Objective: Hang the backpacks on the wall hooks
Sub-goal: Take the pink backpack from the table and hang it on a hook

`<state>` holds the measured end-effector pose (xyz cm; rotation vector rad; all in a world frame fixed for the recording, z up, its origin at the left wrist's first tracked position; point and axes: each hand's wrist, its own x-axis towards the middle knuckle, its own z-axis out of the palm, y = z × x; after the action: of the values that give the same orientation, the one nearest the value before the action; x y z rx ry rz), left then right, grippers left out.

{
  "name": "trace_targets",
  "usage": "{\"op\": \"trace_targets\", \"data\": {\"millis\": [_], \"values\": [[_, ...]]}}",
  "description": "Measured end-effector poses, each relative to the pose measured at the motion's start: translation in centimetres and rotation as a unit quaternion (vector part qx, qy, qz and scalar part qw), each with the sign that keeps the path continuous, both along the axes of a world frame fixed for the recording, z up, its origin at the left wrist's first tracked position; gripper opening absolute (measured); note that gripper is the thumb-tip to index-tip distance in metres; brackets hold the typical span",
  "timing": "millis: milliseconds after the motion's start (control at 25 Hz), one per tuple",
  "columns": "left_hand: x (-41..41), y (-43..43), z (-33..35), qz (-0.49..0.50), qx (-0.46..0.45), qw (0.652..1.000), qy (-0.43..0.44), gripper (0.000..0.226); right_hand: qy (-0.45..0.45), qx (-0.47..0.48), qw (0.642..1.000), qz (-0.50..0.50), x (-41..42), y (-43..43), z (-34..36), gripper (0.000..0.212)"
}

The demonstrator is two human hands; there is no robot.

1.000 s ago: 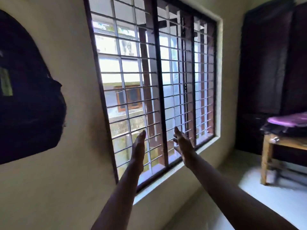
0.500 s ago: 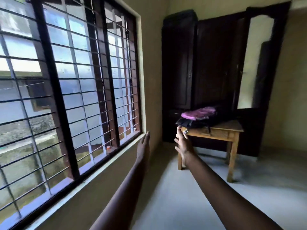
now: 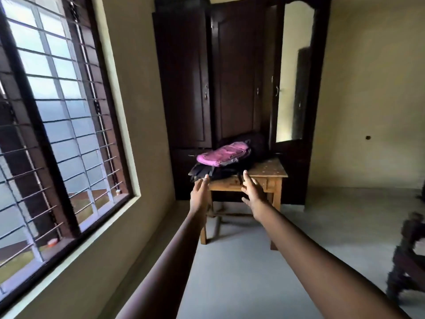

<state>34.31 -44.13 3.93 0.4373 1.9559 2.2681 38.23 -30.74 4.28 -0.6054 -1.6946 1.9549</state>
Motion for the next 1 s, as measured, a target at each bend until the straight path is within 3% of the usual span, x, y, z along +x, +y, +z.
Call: {"op": "trace_targets", "data": {"millis": [120,440,640,840,1000], "values": [[-8.8,5.6,-2.0,-0.018,-0.038,0.999,-0.01,0.049,-0.019,-0.011,1.0,-0.01,-6.2,5.9,-0.5,0.056],[-24.7,22.3,-5.8,-0.078,-0.131,0.988,0.036,0.043,-0.046,-0.044,0.994,-0.084,-19.2,23.1,-5.6,0.049],[-34.7,32.4,-8.8,-0.086,-0.231,0.966,0.084,0.047,-0.08,-0.05,0.994,-0.063,-29.1,34.9,-8.6,0.044],[-46.5,40.4,-9.4,-0.013,-0.368,0.911,0.188,0.054,-0.129,-0.047,0.99,-0.015,-42.2,44.3,-9.8,0.043],[-56.5,45.8,-11.0,0.0,-0.478,0.838,0.264,0.066,-0.168,-0.104,0.98,0.037,-52.7,47.3,-12.4,0.042]]}}
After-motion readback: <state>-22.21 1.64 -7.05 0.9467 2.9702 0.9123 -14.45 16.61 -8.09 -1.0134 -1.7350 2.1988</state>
